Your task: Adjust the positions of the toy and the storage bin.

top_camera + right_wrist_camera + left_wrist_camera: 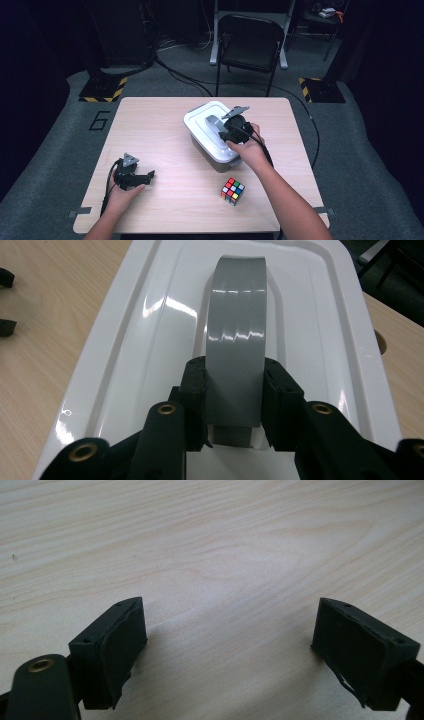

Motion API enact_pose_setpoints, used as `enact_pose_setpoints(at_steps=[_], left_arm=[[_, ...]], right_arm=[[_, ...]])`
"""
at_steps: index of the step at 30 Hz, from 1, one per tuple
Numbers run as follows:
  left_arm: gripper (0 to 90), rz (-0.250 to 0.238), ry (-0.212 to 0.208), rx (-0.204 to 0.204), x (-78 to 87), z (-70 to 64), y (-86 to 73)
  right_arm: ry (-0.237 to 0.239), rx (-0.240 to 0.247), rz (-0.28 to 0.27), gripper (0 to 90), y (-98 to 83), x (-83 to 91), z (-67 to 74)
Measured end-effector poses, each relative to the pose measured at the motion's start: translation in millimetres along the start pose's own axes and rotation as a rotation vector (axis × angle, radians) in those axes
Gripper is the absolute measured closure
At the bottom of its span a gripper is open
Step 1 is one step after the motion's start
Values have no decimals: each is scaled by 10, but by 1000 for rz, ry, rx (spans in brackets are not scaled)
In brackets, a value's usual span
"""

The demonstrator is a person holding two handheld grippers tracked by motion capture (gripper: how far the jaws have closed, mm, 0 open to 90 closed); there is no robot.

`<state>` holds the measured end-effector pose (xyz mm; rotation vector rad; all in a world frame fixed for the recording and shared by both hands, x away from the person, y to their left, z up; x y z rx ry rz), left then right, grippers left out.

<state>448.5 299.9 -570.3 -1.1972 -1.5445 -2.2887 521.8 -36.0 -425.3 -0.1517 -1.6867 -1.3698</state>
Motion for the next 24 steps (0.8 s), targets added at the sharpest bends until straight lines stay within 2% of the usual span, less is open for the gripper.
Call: enact_pose_setpoints(at_steps=[4, 6, 8, 24], left_arm=[[137, 0, 0, 2, 0, -2, 0], [136, 0, 1, 0, 0, -1, 0], [136, 1, 1, 0, 0, -1, 0], [137, 1, 3, 1, 0, -1, 0]], right_arm=[[17, -11, 8, 672, -70, 63, -48], [22, -8, 9, 672, -101, 94, -68], [26, 19, 11, 672, -135, 139, -103], [57, 30, 21, 672, -302, 316, -178]])
Point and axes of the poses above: each handheld gripper's, and its own axes: x roughly backward along the jaws, y roughly out of its top, z roughly to its left, the point moved 6 cm from there along -x, roughly forward along the jaws, and after that the axes turned 13 degrees about -x, right-handed, at the moved point
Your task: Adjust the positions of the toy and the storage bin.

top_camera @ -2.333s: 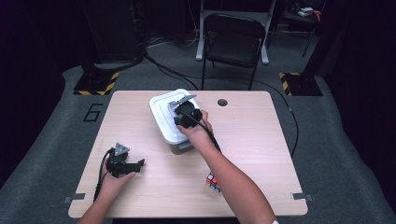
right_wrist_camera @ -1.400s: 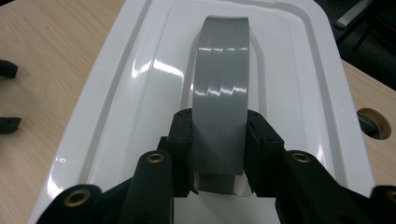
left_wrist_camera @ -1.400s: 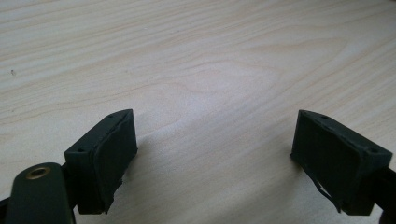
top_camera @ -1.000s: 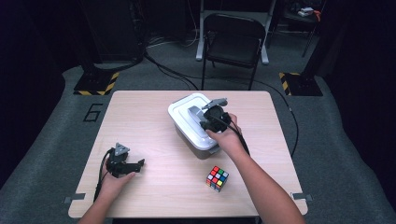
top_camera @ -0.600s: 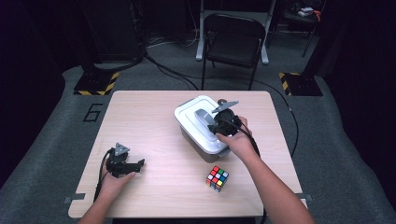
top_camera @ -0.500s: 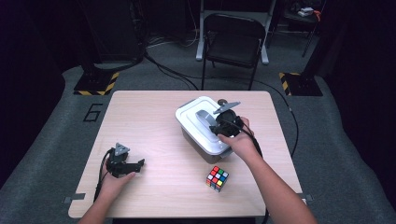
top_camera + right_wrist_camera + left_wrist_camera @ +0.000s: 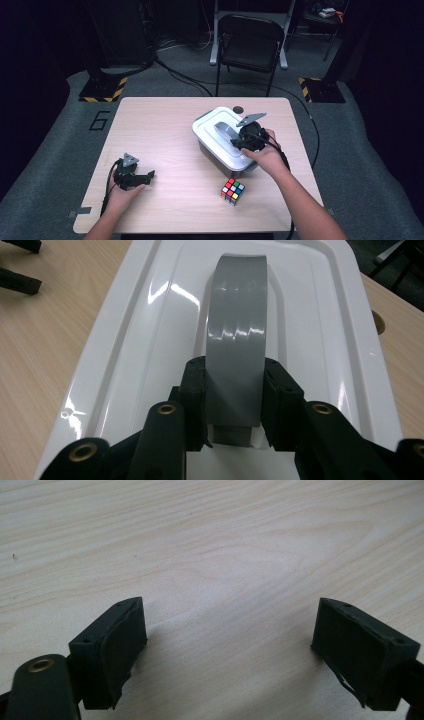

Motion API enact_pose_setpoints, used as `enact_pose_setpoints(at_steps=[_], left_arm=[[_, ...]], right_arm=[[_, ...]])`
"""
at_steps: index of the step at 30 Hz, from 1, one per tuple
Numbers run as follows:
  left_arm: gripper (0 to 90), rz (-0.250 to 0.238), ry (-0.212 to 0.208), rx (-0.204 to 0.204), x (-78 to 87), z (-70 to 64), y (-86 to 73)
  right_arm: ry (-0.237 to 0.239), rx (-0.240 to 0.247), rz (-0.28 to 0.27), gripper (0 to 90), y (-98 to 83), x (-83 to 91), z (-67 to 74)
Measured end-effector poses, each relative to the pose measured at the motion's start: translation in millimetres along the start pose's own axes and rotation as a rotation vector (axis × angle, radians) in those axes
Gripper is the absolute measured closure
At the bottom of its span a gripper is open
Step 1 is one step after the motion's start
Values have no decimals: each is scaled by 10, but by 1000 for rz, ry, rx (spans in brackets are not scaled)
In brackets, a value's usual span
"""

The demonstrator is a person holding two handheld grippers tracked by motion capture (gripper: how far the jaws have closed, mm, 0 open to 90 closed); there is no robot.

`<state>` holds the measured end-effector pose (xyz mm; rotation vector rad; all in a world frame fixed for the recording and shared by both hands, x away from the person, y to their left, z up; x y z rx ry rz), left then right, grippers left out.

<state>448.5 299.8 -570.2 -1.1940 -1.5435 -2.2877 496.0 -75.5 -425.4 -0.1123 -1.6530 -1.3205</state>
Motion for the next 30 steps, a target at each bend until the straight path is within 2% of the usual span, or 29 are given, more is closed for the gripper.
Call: enact_pose_setpoints(at_steps=[4, 13, 18, 23, 24, 26, 28, 30], left_arm=[[137, 0, 0, 1, 0, 0, 0], [137, 0, -1, 1, 0, -1, 0], [137, 0, -1, 0, 0, 0, 0], [136, 0, -1, 0, 0, 0, 0], [136, 0, -1, 1, 0, -1, 0], [136, 0, -1, 1, 0, 0, 0], [137, 0, -1, 1, 0, 0, 0], [137, 0, -1, 0, 0, 0, 0]], right_arm=[[6, 13, 1, 671, -33, 33, -8], [0, -2, 0, 656, -43, 51, 1], [11, -35, -47, 535, 72, 155, 33], [-13, -53, -78, 512, 152, 153, 52], [-25, -77, -78, 508, 169, 143, 60], [-27, -70, -88, 509, 188, 131, 54], [-45, -103, -94, 509, 220, 96, 60], [-49, -106, -101, 509, 244, 68, 56]])
Point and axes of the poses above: each handheld gripper's, and its own axes: x roughly backward along the jaws, y roughly out of its top, z roughly to its left, the point moved 6 cm from there along -x, roughly forward along the jaws, and after that the axes turned 13 degrees about -x, right-handed, at the moved point
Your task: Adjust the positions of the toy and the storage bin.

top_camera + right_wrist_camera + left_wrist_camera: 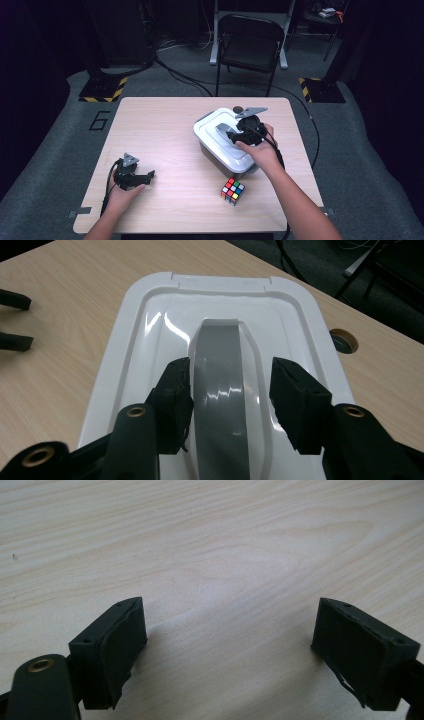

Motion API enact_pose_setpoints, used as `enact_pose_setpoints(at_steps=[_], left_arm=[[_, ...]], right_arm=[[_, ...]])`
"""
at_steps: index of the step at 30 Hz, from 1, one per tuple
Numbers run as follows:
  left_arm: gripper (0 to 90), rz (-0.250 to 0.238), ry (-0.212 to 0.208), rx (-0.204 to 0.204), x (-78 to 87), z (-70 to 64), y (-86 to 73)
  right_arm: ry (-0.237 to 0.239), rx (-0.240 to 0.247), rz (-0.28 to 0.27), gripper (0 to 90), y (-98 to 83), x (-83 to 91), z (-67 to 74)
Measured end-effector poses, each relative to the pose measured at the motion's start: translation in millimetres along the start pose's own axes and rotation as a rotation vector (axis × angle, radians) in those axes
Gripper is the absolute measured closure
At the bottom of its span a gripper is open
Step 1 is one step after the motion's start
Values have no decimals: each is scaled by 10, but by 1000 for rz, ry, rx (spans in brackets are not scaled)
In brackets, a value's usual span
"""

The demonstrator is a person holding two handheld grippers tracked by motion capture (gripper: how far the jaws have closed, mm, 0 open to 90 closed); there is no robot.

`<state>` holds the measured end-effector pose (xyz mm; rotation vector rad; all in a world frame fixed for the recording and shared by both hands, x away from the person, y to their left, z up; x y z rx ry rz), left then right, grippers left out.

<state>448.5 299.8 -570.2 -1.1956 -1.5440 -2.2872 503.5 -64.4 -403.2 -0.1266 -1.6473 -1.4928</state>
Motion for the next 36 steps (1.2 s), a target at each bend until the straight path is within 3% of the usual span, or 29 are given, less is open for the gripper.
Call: enact_pose_setpoints(at_steps=[15, 18, 19, 36], left_arm=[[137, 0, 1, 0, 0, 0, 0], [136, 0, 1, 0, 0, 0, 0], [136, 0, 0, 1, 0, 0, 0], [137, -2, -3, -1, -9, -3, 8]], right_arm=[[-35, -7, 24, 581, -5, -215, 77], [-40, 15, 44, 622, -24, -245, 91], [-53, 32, 21, 656, -9, -263, 93], [3, 15, 36, 670, 2, -282, 131]])
Point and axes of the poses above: each handheld gripper's, and its own axes: x roughly backward along the jaws, y roughly out of its top, z roughly to its left, the point moved 6 cm from there along -x, roughly forward along the jaws, and after that the axes turned 13 degrees about -x, right-handed, at the moved point
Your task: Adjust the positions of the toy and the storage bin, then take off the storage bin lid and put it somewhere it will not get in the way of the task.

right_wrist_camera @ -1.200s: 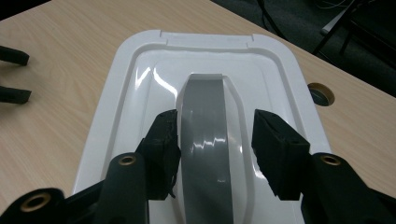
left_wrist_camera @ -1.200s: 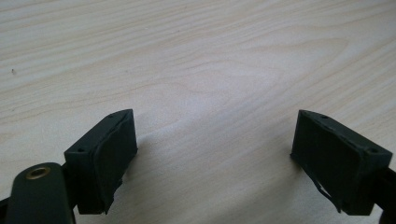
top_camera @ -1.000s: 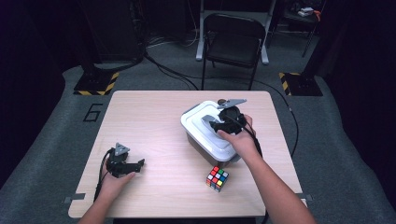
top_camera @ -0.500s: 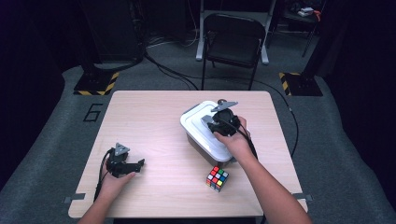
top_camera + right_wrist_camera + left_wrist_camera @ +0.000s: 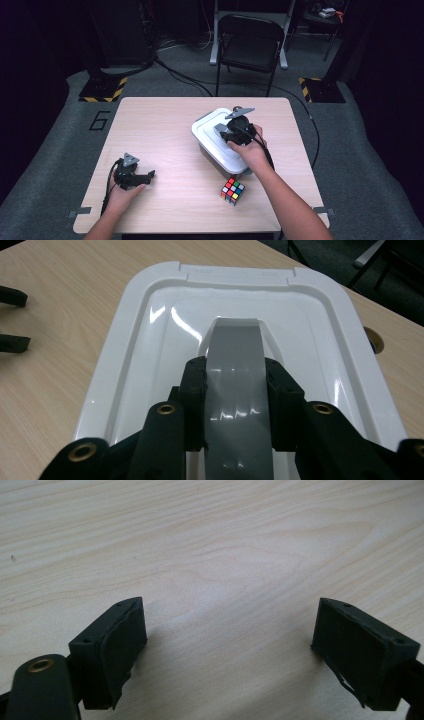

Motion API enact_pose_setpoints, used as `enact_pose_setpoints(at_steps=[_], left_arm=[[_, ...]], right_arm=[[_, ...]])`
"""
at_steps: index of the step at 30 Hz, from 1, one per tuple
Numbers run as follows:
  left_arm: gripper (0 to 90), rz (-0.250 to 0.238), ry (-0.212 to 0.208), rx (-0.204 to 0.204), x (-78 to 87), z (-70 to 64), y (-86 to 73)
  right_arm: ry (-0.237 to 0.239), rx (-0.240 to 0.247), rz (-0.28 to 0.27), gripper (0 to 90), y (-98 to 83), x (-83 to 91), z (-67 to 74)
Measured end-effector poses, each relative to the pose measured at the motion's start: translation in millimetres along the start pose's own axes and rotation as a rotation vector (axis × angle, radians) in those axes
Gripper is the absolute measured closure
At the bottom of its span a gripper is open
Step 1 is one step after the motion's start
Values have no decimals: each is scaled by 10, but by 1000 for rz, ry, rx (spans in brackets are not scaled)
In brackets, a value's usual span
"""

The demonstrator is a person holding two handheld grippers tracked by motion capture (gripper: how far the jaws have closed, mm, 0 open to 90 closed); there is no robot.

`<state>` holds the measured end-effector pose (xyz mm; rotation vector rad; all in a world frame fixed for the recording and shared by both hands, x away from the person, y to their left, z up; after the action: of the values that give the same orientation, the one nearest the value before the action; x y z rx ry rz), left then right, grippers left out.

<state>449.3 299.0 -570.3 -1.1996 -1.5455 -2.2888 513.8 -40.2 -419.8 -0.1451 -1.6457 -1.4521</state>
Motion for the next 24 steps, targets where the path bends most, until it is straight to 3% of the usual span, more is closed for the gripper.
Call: enact_pose_setpoints(at_steps=[5, 24], left_arm=[[137, 0, 0, 0, -1, -1, 1], [137, 0, 0, 0, -1, -1, 1]], right_arm=[[24, -3, -8, 670, 14, -25, 37], [7, 14, 4, 669, 32, -17, 10]])
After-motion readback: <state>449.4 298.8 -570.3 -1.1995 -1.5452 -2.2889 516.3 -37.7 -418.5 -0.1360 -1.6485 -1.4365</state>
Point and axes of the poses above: each handheld gripper's, and its own axes: x roughly backward along the jaws, y roughly out of its top, z roughly to its left, the point moved 6 cm from there along -x, roughly forward along the jaws, and after that the axes turned 13 degrees about -x, right-handed, at the moved point
